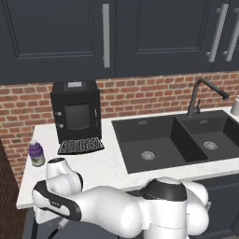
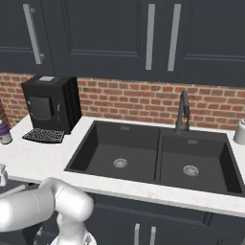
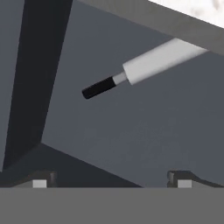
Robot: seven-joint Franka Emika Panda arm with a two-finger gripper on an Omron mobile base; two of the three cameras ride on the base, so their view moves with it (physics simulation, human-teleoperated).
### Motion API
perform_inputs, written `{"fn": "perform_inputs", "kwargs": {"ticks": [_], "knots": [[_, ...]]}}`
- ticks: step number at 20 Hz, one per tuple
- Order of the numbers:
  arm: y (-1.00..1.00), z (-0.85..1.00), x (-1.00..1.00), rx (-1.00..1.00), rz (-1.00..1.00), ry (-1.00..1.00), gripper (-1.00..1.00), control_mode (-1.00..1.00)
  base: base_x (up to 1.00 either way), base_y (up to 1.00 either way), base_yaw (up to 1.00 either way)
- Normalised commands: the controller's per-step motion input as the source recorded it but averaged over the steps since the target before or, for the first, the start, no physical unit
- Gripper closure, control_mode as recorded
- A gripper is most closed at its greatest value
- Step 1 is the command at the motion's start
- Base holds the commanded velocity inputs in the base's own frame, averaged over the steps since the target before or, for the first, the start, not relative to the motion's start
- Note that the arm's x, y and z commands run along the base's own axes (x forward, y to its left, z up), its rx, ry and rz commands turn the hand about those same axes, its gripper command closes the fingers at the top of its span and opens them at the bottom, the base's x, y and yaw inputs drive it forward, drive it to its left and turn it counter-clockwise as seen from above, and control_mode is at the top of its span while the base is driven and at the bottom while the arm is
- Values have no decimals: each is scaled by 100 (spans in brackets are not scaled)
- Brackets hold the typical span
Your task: Pick the rolling pin from the drawer and place it on the counter.
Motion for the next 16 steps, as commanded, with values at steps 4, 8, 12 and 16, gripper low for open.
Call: {"fn": "perform_inputs", "kwargs": {"ticks": [4,8,12,16], "knots": [[-41,-21,0,0,-10,-9,-100,-100,0,0,0],[-28,-30,0,0,-10,-5,-100,-100,0,0,0],[-9,-21,-2,0,-8,0,-100,-100,0,0,0],[0,-9,0,0,-7,0,-100,-100,0,0,0]]}}
